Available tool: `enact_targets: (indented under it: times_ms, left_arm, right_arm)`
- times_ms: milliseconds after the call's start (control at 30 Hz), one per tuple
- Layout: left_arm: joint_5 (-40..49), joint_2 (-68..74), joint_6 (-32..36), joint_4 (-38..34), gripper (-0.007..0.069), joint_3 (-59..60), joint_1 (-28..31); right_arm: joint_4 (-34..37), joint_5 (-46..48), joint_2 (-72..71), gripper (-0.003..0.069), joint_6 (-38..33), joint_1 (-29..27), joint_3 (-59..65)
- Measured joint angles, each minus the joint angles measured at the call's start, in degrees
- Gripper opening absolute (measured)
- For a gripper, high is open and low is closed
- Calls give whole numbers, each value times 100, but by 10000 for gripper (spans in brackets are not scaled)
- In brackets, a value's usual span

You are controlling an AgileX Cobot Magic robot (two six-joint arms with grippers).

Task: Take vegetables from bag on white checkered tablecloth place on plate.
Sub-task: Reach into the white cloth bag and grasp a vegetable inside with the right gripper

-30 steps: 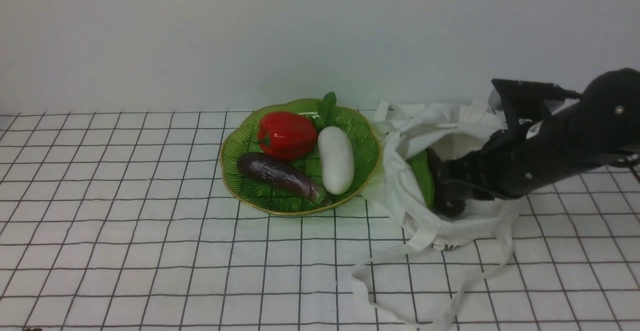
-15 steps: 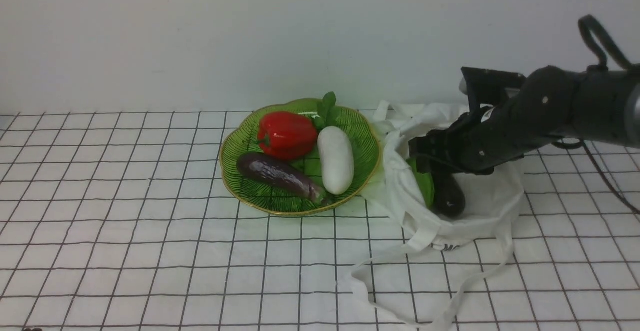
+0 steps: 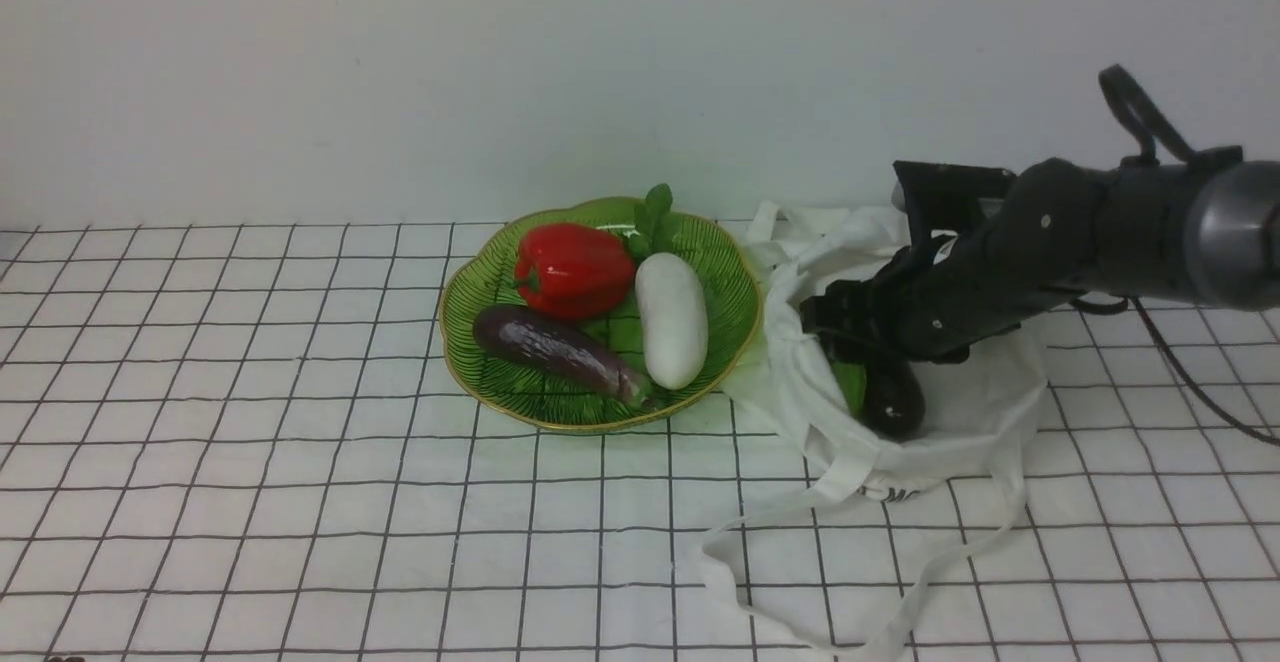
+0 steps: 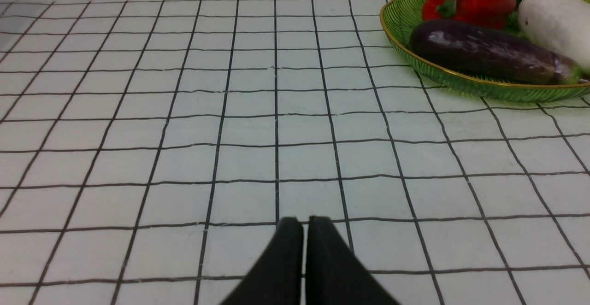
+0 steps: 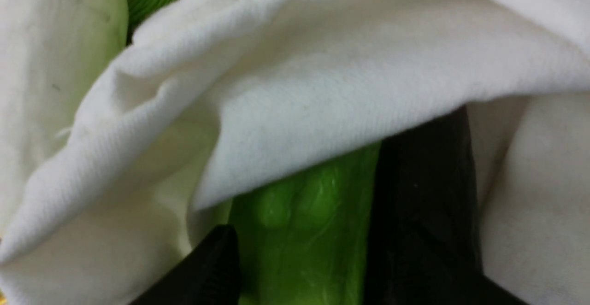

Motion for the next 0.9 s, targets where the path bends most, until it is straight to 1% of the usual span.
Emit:
enact_targets:
  times_ms: [100,200,233,333,433,633,767,900]
  left_arm:
    - [0,0,0,0,-8,0,0]
    - [0,0,0,0,-8,0,0]
    - [0,0,0,0,-8,0,0]
    - [0,0,0,0,-8,0,0]
    - [0,0,0,0,-8,0,0]
    - [0,0,0,0,-8,0,0]
    - [0,0,0,0,-8,0,0]
    - [0,0,0,0,-8,0,0]
  right_arm:
    - [-210,181,24,426,-78,0,-107]
    - [-568,784,31,426,-78,-5,-330]
    - [-584,784,31,426,-78,-5,-344]
    - [-857,1338,31,426,-12,-31,-571]
    - [-1119,1492,31,426,202,-49,-718]
    - [-1240,1687,33,426,295,-49,-819]
    - [-1824,1789,60,426,304,-49,-823]
    - [-2039,2112,87,426,309,-49,-830]
